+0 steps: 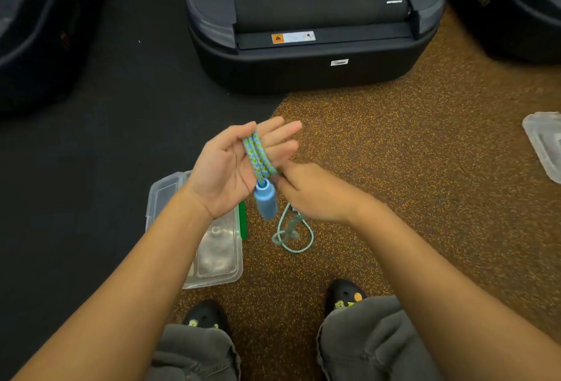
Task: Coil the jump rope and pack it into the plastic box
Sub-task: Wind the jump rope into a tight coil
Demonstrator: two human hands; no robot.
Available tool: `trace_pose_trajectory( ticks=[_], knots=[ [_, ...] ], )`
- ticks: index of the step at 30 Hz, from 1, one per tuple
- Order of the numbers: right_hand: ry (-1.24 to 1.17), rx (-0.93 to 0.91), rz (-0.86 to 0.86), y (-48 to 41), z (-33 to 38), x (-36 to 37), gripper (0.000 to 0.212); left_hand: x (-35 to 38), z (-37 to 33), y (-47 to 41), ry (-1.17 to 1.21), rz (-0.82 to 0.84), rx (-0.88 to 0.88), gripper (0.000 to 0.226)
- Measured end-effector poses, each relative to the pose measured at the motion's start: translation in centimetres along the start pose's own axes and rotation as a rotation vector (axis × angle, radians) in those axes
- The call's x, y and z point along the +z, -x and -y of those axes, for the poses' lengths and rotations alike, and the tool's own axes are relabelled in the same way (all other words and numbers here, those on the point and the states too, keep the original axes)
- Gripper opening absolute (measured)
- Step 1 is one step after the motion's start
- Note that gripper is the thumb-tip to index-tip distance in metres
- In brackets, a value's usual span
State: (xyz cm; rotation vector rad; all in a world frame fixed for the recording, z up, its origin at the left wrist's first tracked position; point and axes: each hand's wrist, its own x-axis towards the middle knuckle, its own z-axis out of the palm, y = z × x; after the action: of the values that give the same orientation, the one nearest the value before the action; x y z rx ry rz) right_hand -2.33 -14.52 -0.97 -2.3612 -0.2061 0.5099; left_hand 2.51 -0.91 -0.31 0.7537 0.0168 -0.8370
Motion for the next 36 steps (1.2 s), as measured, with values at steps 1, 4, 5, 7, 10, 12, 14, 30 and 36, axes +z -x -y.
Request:
trace_pose_trajectory(
  ticks=[1,4,5,7,10,12,14,30,36],
  knots=[
    [0.029,-0.006,0.016,0.0,-0.1,0.2,0.018,-0.2,0.1,-0.2,-0.013,-0.052,0.026,0.048],
    [0.085,-0.028,0.056,0.4,-0.2,0.4,0.013,-0.8,0.4,-0.8,-0.161,-0.214,0.065,0.042],
    [0.093,-0.043,0.054,0.5,-0.2,0.4,0.015,-1.0,0.5,-0.9,-0.239,-0.254,0.066,0.041],
    [0.108,-0.082,0.022,0.8,-0.1,0.2,0.015,-1.1,0.9,-1.1,-0.407,-0.294,0.054,0.039],
    [0.11,-0.102,-0.055,0.9,0.0,-0.4,0.016,-1.0,1.7,-1.1,-0.753,-0.288,-0.008,0.031],
    [0.075,-0.098,-0.11,1.0,-0.1,-0.8,0.016,-0.8,2.0,-0.8,-1.043,-0.276,-0.068,0.033],
    [0.044,-0.101,-0.164,1.0,-0.4,-1.3,0.015,-0.3,1.8,-0.5,-1.185,-0.235,-0.126,0.063],
    [-0.049,-0.074,-0.208,0.6,-1.6,-2.4,0.014,0.3,-0.2,0.3,-0.32,0.156,-0.095,0.049],
    [-0.087,0.027,-0.18,0.6,-1.9,-2.0,0.021,-0.9,-0.9,0.0,-0.442,-0.163,0.118,0.032]
  ],
)
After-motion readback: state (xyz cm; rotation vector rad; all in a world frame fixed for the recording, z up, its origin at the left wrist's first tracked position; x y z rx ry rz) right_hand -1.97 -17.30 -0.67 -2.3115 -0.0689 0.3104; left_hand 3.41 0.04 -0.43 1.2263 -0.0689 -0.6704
